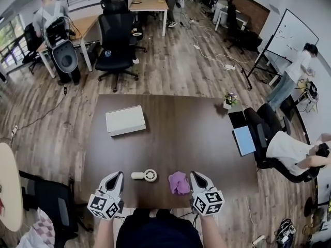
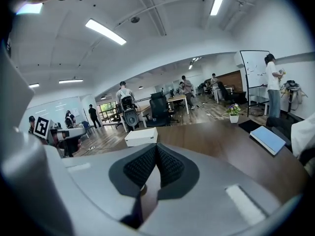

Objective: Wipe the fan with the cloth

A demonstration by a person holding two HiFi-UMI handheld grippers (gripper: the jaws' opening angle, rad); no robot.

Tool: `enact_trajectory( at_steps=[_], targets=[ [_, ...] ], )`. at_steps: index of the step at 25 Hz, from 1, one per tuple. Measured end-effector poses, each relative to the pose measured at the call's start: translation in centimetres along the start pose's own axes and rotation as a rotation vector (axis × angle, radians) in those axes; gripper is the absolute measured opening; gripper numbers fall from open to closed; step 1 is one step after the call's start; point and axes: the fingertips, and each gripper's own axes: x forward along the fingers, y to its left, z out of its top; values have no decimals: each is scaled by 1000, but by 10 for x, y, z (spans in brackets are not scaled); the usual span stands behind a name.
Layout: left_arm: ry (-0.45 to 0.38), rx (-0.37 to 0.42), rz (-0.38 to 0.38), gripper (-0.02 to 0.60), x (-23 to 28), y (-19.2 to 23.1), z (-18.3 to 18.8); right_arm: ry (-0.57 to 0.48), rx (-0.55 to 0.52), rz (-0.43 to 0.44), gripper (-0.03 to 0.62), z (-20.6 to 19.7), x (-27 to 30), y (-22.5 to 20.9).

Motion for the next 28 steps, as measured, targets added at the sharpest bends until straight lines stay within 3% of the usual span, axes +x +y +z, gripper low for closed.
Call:
enact_trajectory(
  at_steps=[5, 10, 11, 12, 15, 18, 28],
  targets=[
    [98, 85, -28, -2, 19, 18, -38, 92, -39, -56, 14, -37, 16, -13],
    [138, 35, -30, -2, 27, 39, -57, 249, -59, -65, 15, -90, 41, -22],
    [143, 28, -34, -2, 28, 40, -59, 295, -68, -67, 50, -104, 45, -25],
    [151, 28, -40, -2, 29, 40, -62, 337, -73, -73, 127, -118, 48, -28],
    [183, 48, -52, -1, 31, 40, -71, 428, -55, -91, 159, -155, 55, -34],
    [201, 42, -47, 0, 29, 45, -80, 524, -28, -82, 239, -190, 63, -35],
    [282, 78, -49, 0, 36, 53, -107, 702, -71, -145, 242, -245, 79, -59]
  ],
)
